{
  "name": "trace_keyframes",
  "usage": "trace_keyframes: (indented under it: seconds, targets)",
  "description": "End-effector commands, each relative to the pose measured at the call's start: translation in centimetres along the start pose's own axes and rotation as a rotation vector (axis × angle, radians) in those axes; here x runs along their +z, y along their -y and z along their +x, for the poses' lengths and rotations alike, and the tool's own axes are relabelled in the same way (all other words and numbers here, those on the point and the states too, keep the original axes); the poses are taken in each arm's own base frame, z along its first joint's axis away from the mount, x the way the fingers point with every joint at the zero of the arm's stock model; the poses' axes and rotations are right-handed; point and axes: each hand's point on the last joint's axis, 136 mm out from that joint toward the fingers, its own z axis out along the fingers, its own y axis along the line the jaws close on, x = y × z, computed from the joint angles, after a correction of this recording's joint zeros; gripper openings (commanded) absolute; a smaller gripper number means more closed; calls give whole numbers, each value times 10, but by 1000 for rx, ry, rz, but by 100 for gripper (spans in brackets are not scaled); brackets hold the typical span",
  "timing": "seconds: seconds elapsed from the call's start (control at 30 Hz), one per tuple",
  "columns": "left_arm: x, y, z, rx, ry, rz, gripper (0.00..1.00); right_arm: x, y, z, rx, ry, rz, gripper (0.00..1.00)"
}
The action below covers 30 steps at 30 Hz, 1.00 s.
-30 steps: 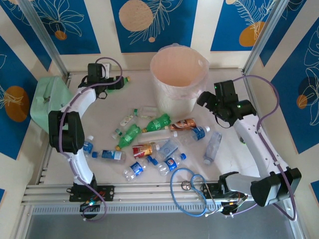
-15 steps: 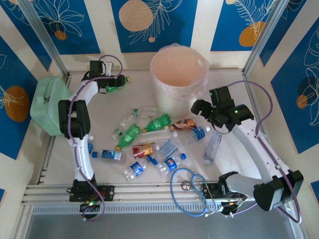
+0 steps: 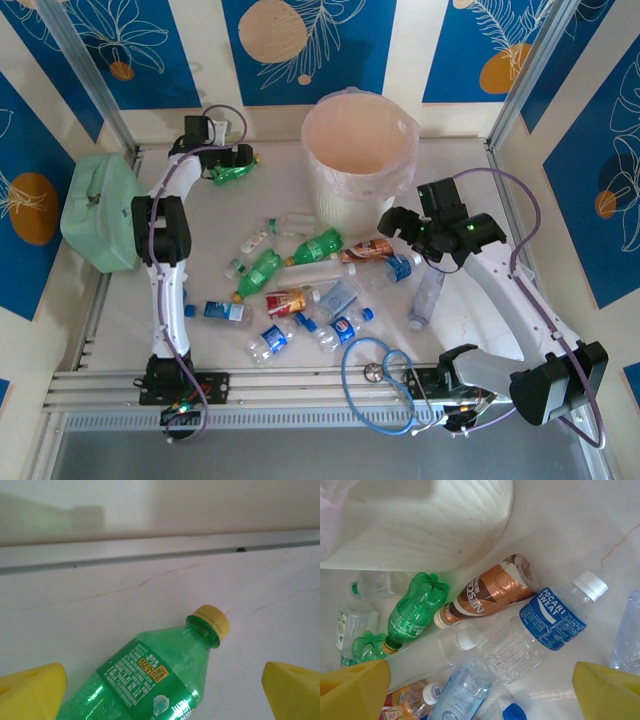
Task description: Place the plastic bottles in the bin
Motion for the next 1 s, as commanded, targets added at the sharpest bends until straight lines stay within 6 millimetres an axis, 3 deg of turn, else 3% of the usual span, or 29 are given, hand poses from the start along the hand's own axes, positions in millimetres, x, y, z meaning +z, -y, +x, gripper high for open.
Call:
trace_keyframes:
  seconds: [0.0, 0.33, 0.57, 0.97]
  targets:
    - [5, 4, 11, 7, -63, 46, 100, -6, -7, 0, -19, -10, -36, 94]
    - [9, 30, 51, 72, -190, 62, 99, -11, -6, -2, -1, 10, -58, 94]
    - [11, 31, 63, 141, -233, -46, 94, -17, -2, -2, 14, 27, -80, 93]
    - [7, 38, 57, 190, -225, -114, 53, -20, 1, -9, 34, 40, -111, 88]
